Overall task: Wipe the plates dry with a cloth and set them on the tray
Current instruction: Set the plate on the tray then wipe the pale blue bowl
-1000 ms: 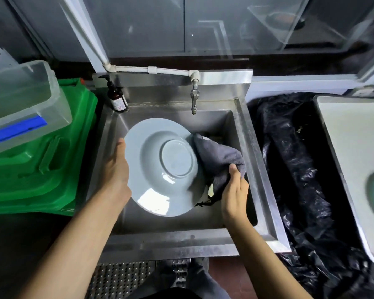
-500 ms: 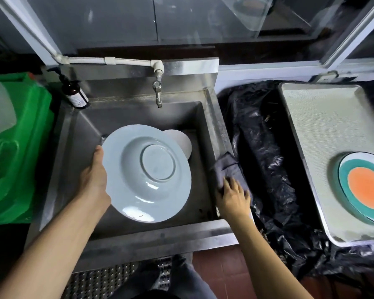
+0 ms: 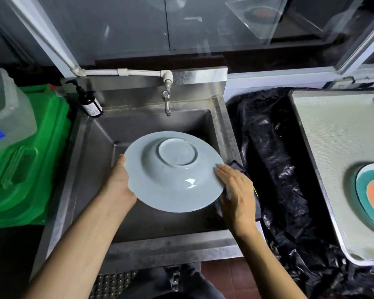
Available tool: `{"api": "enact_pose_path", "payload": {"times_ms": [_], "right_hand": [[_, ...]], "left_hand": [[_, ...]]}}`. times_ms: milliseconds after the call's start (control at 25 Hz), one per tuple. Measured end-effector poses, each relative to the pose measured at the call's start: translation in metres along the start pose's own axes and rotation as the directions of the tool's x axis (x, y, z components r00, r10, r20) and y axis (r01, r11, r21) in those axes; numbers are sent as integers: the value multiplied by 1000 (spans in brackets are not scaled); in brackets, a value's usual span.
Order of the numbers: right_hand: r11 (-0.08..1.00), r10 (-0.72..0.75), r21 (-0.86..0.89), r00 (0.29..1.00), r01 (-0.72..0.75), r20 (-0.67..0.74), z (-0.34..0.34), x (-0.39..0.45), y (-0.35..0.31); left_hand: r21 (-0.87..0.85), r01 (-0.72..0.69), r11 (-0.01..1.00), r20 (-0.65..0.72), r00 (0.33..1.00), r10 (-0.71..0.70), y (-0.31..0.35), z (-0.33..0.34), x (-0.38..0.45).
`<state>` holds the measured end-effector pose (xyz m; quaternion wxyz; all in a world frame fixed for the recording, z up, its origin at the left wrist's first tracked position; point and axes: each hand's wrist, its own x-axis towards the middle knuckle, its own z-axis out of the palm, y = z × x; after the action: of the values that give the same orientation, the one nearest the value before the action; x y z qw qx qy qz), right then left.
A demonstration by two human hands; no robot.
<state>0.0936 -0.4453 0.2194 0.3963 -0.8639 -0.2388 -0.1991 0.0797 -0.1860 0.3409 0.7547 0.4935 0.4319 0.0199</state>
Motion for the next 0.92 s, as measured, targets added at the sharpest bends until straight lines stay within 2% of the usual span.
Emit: {"api": "enact_pose_path", "payload": {"times_ms": [120, 200, 280, 320, 400, 480, 520, 640, 720, 840, 920], "right_hand": [[993, -93, -81, 995, 90, -28, -22, 19, -8], [982, -118, -150, 993, 113, -25, -34, 31, -17], [970, -116, -219, 993, 107, -31, -39, 39, -33], [970, -80, -235, 996, 67, -47, -38, 41, -43], [974, 113, -186, 989, -130, -99, -30, 42, -63], [925, 365, -67, 924, -374, -115, -25, 44, -74], [892, 447, -16, 888, -451, -107, -25, 42, -74], [802, 594, 140, 801, -581, -79, -31, 27, -66], [724, 669, 265, 742, -637, -45, -38, 15, -62], [650, 728, 359, 685, -670, -40, -50, 1, -61], [629, 741, 404, 669, -664, -53, -59, -1, -59]], "left_hand": [[-71, 36, 997, 70, 997, -31, 11, -4, 2], [-163, 124, 979, 85, 990, -111, 20, -10, 7], [-167, 219, 961, 175, 966, -189, 29, -15, 13], [-145, 224, 964, 206, 959, -192, 32, -16, 19], [-104, 178, 979, 228, 962, -150, 36, -17, 29], [-9, 79, 997, 191, 979, -76, 36, -17, 39], [82, 15, 997, 159, 987, -28, 33, -17, 43], [409, -178, 895, 133, 982, 134, 15, -18, 61], [565, -196, 802, 196, 975, 100, -2, -14, 67], [615, -142, 776, 305, 950, -68, -19, 2, 63], [589, -188, 786, 357, 933, -45, -22, 14, 60]]}}
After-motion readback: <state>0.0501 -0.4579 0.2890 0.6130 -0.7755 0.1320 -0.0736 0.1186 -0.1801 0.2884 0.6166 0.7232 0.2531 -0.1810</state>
